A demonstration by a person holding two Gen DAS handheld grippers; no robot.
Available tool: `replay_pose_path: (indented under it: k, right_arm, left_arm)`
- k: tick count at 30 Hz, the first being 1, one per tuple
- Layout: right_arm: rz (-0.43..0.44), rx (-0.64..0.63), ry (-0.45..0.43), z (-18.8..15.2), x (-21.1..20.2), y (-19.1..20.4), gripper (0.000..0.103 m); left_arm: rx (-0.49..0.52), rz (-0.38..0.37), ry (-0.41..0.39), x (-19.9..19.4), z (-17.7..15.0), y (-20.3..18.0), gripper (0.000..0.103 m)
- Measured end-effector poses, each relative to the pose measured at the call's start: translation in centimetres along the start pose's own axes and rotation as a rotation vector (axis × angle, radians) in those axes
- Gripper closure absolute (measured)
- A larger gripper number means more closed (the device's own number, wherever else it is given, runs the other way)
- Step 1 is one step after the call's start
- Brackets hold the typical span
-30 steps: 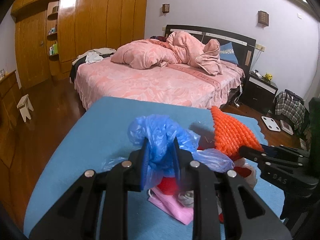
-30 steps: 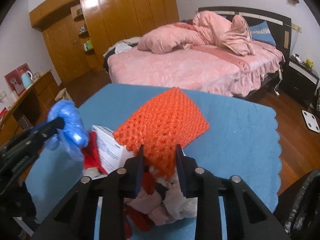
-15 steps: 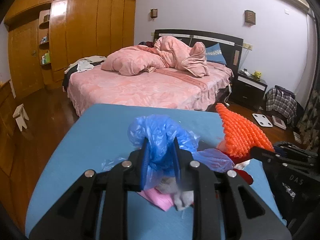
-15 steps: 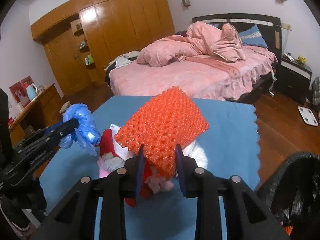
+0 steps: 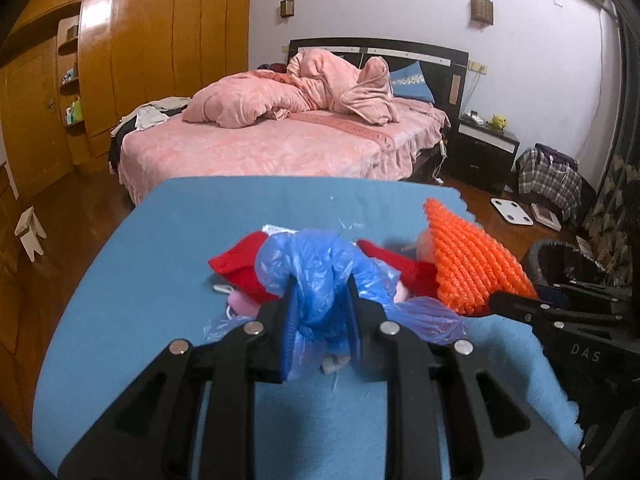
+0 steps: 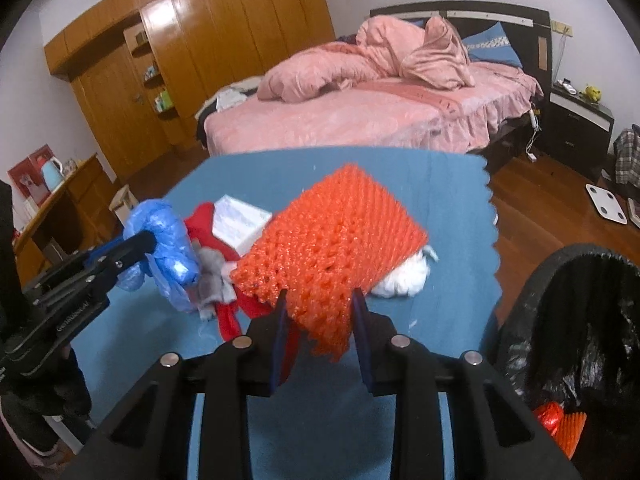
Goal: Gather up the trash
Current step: 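Grasp the second orange mesh sleeve with the right tool and lift it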
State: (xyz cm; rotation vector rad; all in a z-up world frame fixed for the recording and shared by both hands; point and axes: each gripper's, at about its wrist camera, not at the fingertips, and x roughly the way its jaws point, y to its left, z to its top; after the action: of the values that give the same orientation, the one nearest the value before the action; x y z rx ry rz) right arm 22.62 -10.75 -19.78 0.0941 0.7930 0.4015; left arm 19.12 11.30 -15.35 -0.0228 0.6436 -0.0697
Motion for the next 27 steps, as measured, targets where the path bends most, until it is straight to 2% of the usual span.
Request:
replay_pose_path:
  k: [4,6,9,13,19,20,22,25,26,27]
  right_arm:
    - [-0.023,-0.01,0.013,-0.5,0.3,0.1,0.051]
    - [-0.043,-0.014,-0.002,-0.4,0.0,0.1,0.033]
    - [-0.051,-0.016,-0.029,0.1,-0.4,0.2,0.022]
    - [-0.068,-0.032,-0.039,0.9,-0.1,0.6,0.014]
    - [-0.084,-0.026,0.001,1.7,2.3,0.6,0.014]
    - [-0.085,-0.018,0.018,1.7,2.8,0.4,0.016]
    - [-0.066,-0.012,0.058,1.4,3.7,0.0,0.03]
    - [-0.042,-0.014,0.078,1.1,3.9,-0.2,0.054]
    - [-0.022,-0.013,0.079,0.9,3.8,-0.3,0.065]
    - [-0.011,-0.01,0.077,1.0,3.6,-0.3,0.071]
  left_arm:
    - [-0.009,0.012,0.015,0.4,-0.6,0.6,0.082]
    - [-0.015,0.015,0.017,0.4,-0.7,0.8,0.082]
    - [-0.022,0.02,0.015,0.3,-0.6,1.1,0.082]
    - [-0.024,0.022,0.007,0.1,-0.2,1.1,0.082]
    - [-0.023,0.024,0.004,0.0,0.2,1.1,0.082]
    - [-0.024,0.023,0.005,0.1,0.2,1.1,0.082]
    - [-0.024,0.022,0.006,0.1,0.1,1.1,0.082]
    - [-0.02,0.018,0.008,0.0,0.0,1.0,0.082]
    - [-0.019,0.016,0.008,0.0,0.0,0.9,0.082]
    - [-0.017,0.014,0.009,0.0,0.0,0.9,0.082]
